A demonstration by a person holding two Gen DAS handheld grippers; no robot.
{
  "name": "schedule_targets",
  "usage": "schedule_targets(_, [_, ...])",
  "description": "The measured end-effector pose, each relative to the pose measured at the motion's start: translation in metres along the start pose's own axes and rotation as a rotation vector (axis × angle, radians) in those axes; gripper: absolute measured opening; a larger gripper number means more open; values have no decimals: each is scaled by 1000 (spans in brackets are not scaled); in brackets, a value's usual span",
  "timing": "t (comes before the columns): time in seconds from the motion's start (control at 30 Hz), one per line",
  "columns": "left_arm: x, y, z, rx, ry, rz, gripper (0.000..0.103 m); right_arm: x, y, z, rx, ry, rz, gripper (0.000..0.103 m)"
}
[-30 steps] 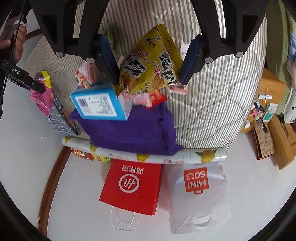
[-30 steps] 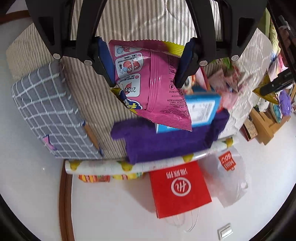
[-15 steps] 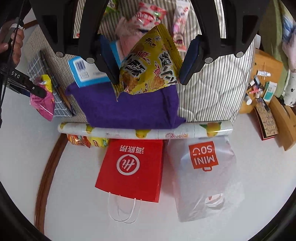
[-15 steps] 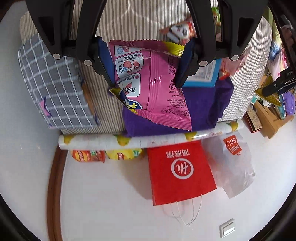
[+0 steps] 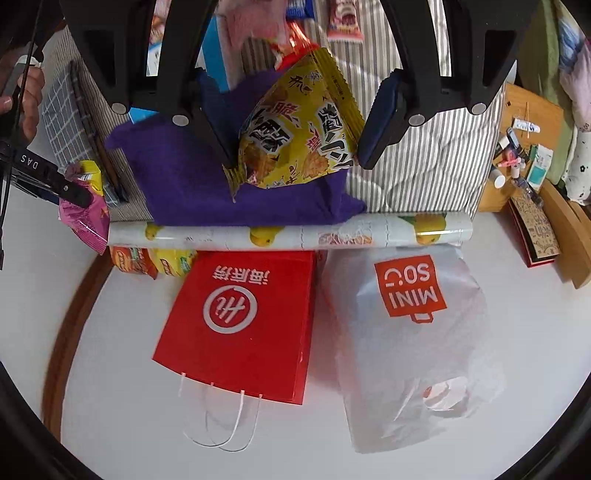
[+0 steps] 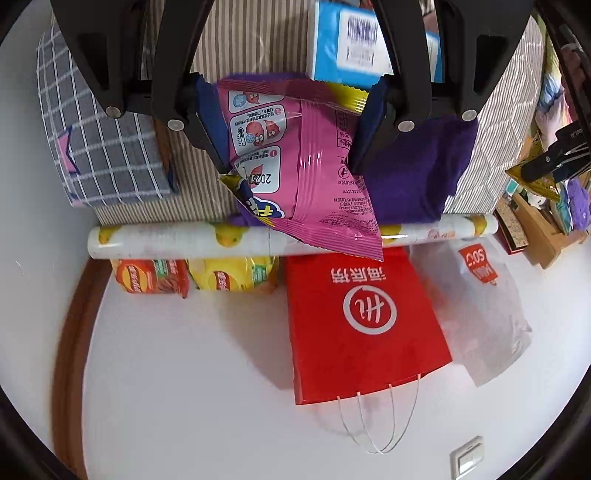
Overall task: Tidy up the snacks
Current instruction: 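Lower both bags onto the purple towel and open both tools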
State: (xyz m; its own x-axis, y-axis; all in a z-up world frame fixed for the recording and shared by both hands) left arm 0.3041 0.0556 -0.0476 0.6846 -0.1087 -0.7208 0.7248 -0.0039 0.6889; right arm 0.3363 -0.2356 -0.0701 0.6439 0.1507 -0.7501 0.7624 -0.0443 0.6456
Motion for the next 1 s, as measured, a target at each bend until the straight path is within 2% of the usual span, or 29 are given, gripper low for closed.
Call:
schedule_targets(0.23, [32, 22, 1, 3, 5, -25, 64, 44, 22, 0, -26, -8, -31, 64])
schedule_targets(0.5, [74, 41, 4, 3, -5, -54, 64, 88, 40, -8, -44, 22, -74, 64])
schedule_targets(0.8, [128, 45, 8, 2, -13, -124, 64, 142, 24, -15, -102, 9, -181, 64])
schedule_targets(1.0, [157, 41, 10, -3, -25, -175, 64, 155, 13, -15, -167, -16, -218, 64])
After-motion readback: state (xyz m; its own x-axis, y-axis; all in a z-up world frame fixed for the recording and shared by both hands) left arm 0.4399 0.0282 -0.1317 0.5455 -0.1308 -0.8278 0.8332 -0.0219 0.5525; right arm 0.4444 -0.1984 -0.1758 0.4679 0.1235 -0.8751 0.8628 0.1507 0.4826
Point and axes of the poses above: each gripper's, at about its wrist camera, not at the fingertips, and x roughly the way its jaws point, z to its right, y to its top, the point moved 3 cm from there along x, roughly the way its jaws point, and after that the axes turned 3 degrees about x, right-handed, at the moved point
